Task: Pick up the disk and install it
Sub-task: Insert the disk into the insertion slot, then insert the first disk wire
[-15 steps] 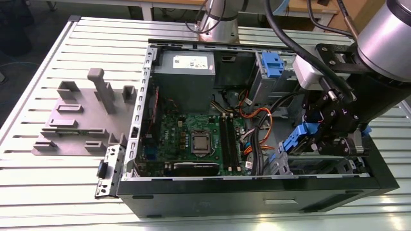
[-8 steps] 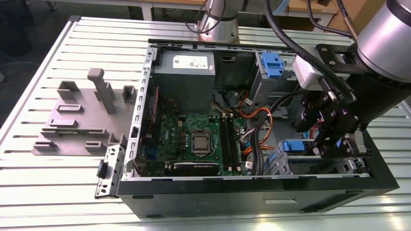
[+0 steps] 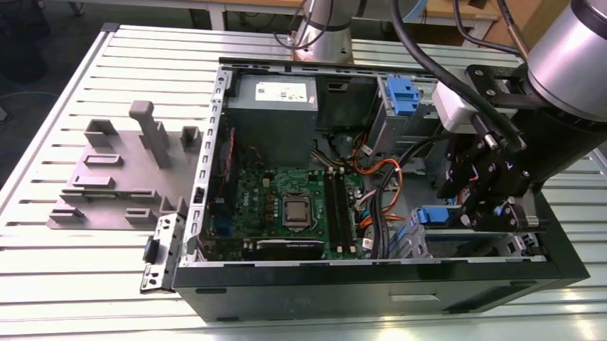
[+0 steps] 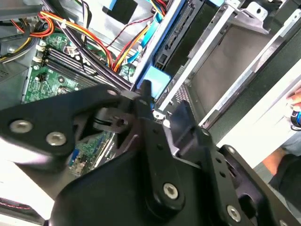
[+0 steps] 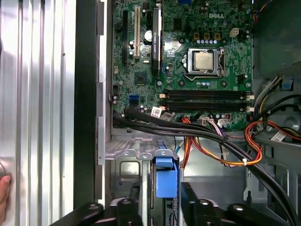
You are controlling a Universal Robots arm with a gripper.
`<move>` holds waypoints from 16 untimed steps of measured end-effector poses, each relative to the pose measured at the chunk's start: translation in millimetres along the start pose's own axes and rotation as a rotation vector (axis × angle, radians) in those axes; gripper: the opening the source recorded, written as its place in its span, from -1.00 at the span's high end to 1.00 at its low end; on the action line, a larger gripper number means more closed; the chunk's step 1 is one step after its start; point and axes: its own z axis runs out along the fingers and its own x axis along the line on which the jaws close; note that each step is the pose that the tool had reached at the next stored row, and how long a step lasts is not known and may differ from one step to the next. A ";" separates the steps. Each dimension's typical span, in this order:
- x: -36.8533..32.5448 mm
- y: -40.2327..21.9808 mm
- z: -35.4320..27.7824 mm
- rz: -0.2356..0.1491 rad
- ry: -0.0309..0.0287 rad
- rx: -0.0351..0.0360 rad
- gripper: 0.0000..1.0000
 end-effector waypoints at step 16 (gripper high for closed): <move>0.0 0.0 0.0 0.000 0.0030 0.0001 0.79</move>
